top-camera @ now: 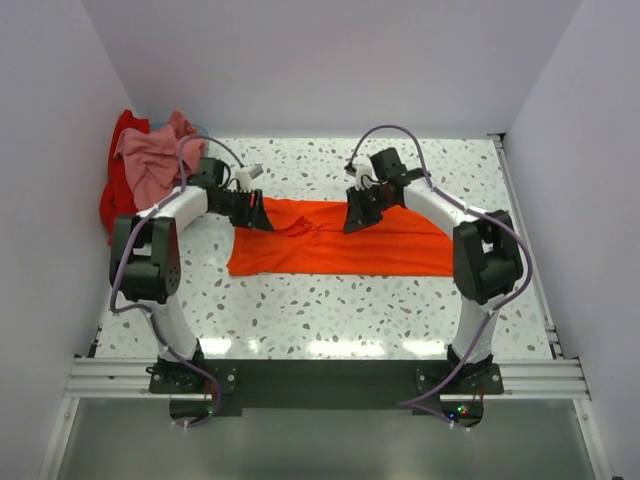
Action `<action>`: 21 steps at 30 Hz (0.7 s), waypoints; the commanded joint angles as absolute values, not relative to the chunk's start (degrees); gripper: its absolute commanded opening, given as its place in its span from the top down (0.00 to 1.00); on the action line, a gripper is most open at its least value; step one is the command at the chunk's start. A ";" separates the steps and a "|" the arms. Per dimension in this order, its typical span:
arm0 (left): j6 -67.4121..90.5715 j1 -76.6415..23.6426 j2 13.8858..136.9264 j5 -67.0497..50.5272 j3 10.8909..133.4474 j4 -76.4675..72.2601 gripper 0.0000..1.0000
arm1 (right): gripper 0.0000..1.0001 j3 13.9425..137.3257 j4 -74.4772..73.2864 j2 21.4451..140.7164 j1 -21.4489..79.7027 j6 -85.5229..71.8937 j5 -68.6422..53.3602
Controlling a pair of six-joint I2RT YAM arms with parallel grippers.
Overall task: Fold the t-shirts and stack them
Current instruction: Fold the tshirt
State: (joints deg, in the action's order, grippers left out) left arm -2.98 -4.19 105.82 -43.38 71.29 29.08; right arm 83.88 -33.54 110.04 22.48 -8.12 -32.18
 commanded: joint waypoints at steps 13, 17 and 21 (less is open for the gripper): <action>3.96 -6.86 115.66 -43.15 75.05 18.99 0.55 | 0.97 77.26 -42.27 111.79 23.55 5.88 -15.39; 4.22 -6.94 118.29 -44.82 79.44 18.46 0.55 | 0.98 76.55 -42.45 112.24 23.55 6.42 -14.42; 5.10 -7.38 120.06 -46.14 84.36 18.19 0.55 | 0.98 76.38 -42.45 112.76 23.55 6.59 -13.80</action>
